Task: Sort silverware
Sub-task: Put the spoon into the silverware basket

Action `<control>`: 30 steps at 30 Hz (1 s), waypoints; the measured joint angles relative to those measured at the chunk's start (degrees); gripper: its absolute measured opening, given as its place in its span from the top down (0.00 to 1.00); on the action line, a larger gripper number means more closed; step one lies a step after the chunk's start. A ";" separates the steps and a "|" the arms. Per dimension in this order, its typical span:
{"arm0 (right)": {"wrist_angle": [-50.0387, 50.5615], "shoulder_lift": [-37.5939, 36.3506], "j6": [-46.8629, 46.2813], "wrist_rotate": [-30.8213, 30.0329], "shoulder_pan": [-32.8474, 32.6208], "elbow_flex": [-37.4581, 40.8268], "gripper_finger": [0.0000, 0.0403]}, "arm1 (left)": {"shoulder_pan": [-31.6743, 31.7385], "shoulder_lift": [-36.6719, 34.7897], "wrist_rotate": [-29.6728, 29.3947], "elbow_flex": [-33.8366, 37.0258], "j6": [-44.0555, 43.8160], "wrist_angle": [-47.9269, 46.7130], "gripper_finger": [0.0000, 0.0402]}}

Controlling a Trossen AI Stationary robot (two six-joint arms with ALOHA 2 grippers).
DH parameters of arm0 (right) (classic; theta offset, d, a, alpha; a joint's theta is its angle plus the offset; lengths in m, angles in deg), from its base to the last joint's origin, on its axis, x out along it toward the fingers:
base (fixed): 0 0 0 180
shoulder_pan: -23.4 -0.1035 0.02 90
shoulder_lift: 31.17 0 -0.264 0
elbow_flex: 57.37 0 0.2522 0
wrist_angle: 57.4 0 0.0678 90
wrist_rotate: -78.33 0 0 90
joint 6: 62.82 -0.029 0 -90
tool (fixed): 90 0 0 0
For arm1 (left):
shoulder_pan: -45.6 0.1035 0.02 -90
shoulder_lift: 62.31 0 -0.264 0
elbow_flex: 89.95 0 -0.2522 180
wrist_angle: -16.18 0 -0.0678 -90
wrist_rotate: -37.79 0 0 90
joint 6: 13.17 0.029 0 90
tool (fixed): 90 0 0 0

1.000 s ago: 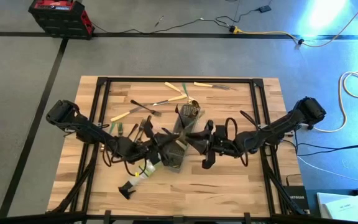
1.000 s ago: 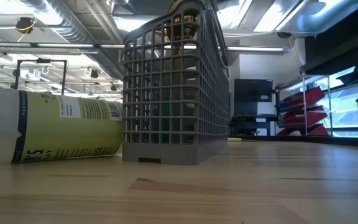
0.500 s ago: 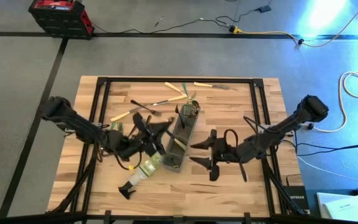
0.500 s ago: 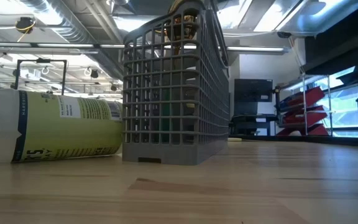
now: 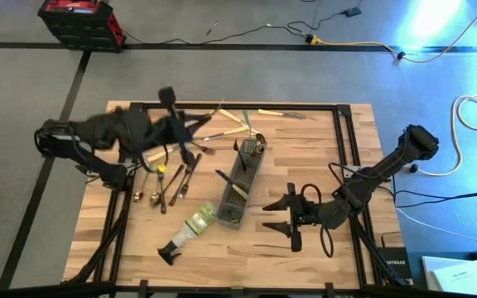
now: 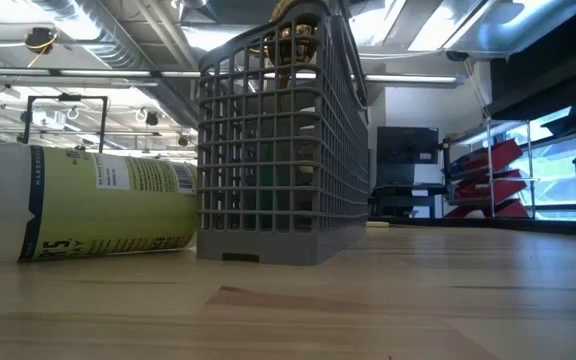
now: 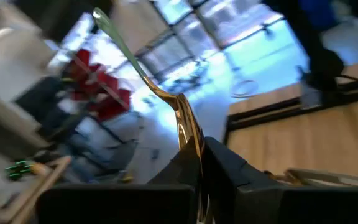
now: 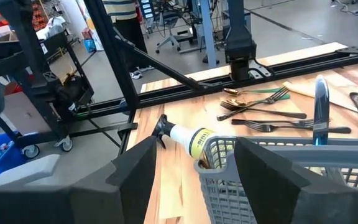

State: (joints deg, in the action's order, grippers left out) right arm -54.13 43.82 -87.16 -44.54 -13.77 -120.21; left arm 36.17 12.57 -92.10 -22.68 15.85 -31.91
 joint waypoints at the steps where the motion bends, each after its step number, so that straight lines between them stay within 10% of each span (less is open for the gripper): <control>1: 0.01 0.01 0.01 0.00 0.00 0.00 0.50 | 1.59 0.86 1.95 -3.05 -0.15 -2.02 1.00; 12: 0.01 0.01 -0.07 0.24 0.04 0.00 0.51 | 16.35 15.68 23.62 -33.89 -9.08 -29.00 1.00; 30: 0.17 0.05 -0.87 0.84 0.07 0.00 0.51 | 25.64 30.10 47.22 -35.70 -26.16 -55.63 1.00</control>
State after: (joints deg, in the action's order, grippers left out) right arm -53.95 43.87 -88.03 -43.70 -13.70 -120.21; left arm 61.81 42.68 -44.88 -58.39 -10.31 -87.54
